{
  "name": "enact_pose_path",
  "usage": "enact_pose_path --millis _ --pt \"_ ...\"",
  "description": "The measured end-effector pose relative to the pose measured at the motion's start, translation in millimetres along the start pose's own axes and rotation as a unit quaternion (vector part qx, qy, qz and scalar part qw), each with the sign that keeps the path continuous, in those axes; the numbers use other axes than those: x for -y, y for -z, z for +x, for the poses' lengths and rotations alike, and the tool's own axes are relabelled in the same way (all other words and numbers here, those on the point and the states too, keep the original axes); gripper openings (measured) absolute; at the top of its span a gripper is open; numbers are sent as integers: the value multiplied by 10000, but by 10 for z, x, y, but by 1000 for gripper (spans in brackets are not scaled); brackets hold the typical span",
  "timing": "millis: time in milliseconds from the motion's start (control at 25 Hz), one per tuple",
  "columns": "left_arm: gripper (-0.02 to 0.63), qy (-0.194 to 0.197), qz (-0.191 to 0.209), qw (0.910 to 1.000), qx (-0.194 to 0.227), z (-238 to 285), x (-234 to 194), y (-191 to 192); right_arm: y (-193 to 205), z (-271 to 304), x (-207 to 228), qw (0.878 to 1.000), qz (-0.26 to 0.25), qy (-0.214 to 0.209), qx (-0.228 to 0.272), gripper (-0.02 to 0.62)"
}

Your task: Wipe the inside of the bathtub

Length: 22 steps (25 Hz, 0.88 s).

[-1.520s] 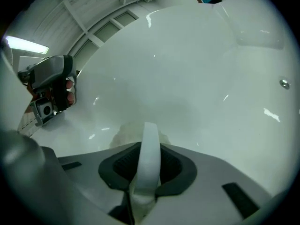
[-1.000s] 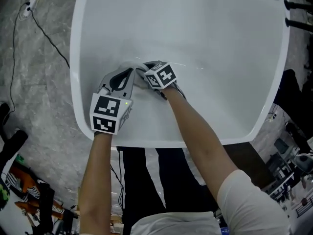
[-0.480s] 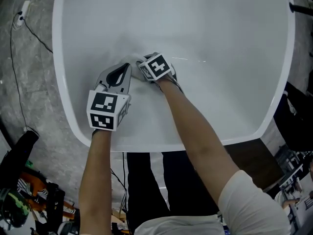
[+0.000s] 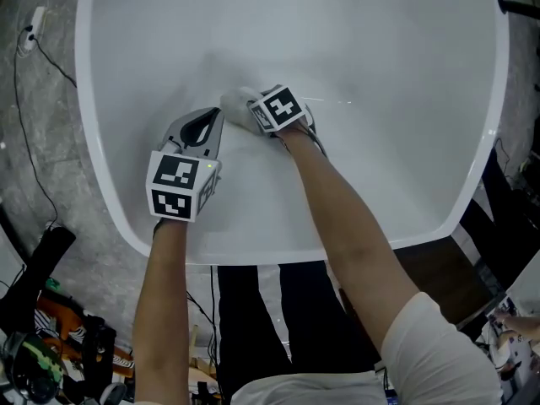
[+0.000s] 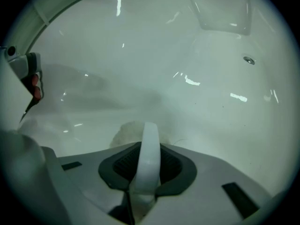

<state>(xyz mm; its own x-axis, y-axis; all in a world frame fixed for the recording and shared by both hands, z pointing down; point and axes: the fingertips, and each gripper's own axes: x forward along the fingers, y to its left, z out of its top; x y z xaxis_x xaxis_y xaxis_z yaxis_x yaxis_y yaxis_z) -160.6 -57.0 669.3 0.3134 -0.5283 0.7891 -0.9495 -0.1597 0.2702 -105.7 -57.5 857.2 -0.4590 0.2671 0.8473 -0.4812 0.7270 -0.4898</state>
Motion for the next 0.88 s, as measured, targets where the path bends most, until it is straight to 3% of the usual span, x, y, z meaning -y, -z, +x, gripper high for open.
enact_pose_path --millis 600,880 --pt "11 -97 284 9994 -171 -293 -34 -92 224 -461 108 9993 -228 -96 -282 95" --pt "11 -87 286 9993 -206 -469 39 -87 306 -710 -34 9974 -413 -421 -413 95"
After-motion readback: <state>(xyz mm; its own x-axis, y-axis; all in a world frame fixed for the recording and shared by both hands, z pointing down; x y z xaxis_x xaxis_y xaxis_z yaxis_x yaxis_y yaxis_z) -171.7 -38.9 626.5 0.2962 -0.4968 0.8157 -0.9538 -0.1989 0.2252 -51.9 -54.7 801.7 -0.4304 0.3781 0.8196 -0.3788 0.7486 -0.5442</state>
